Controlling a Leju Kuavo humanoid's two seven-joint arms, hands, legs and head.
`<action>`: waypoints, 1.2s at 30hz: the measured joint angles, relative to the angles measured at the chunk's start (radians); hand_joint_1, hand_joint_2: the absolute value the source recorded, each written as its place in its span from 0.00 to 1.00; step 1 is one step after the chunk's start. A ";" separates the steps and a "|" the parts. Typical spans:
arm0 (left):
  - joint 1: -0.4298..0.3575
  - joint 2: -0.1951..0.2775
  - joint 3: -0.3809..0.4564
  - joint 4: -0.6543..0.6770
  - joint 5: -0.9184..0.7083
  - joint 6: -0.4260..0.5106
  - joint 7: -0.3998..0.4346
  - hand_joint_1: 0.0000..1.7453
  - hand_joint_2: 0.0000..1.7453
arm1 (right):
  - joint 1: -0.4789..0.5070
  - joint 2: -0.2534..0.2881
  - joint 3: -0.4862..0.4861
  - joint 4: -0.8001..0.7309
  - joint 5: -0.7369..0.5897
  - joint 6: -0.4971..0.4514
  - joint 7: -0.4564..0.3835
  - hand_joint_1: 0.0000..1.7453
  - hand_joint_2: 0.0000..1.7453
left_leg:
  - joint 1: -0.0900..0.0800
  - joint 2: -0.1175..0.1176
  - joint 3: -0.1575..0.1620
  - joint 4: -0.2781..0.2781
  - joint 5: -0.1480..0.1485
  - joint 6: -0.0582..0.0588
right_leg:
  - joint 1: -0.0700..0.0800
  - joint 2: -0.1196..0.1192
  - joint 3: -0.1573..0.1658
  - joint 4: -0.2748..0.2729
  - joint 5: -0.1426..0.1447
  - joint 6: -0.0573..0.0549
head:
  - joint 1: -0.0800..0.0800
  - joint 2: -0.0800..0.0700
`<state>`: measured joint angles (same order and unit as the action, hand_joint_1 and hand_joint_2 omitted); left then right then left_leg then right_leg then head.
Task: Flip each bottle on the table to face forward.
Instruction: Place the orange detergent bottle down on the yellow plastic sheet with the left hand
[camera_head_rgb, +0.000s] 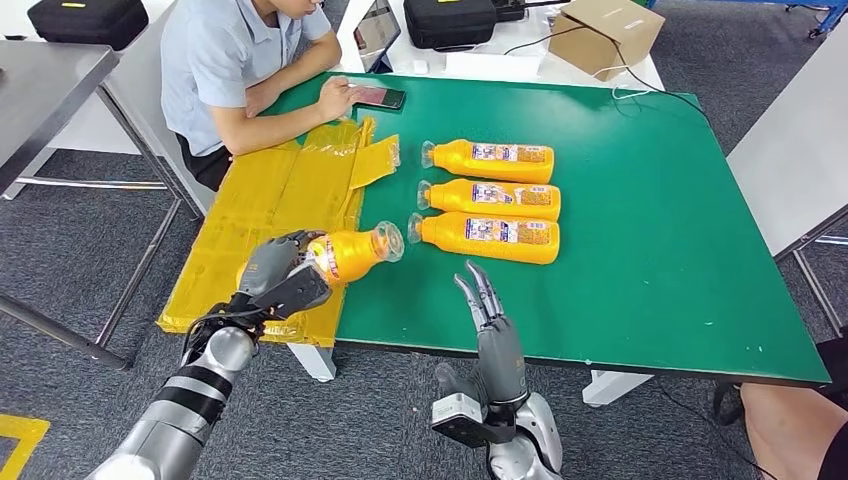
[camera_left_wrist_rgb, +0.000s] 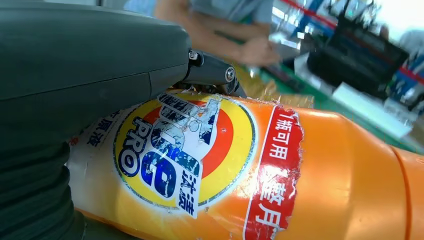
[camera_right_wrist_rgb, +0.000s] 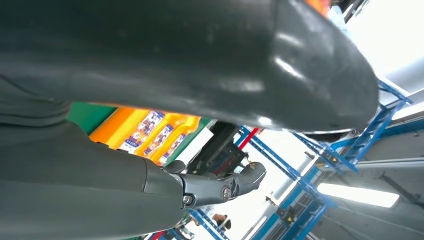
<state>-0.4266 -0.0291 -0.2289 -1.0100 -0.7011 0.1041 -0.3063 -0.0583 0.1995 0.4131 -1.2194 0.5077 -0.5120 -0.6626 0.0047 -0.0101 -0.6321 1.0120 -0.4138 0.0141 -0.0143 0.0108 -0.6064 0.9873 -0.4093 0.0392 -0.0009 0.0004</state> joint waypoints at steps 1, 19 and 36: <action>-0.009 0.000 -0.004 0.026 0.001 -0.005 -0.005 1.00 1.00 | -0.004 0.002 0.000 0.006 -0.004 0.001 -0.003 0.00 0.00 | 0.000 0.000 0.000 0.000 0.000 0.000 | 0.000 0.000 0.000 0.000 0.000 0.000 | 0.000 0.000; -0.210 0.014 -0.053 0.481 -0.169 0.106 0.112 0.00 1.00 | -0.034 0.011 0.000 0.100 -0.039 0.000 -0.012 0.00 0.00 | 0.000 0.002 0.008 0.000 -0.001 -0.001 | 0.001 0.001 0.007 0.000 0.000 0.000 | 0.000 0.000; -0.196 0.017 0.014 0.470 -0.064 -0.034 -0.029 0.00 1.00 | -0.042 0.010 -0.006 0.158 -0.046 -0.030 -0.017 0.00 0.00 | 0.000 0.000 0.013 0.000 -0.001 -0.001 | 0.000 0.000 0.013 0.000 -0.001 -0.001 | 0.000 0.000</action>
<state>-0.6225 -0.0117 -0.2148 -0.5401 -0.7649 0.0696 -0.3352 -0.1008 0.2095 0.4072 -1.0611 0.4620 -0.5425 -0.6801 0.0049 -0.0106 -0.6196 1.0115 -0.4145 0.0134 -0.0141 0.0111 -0.5931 0.9874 -0.4100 0.0384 -0.0008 0.0004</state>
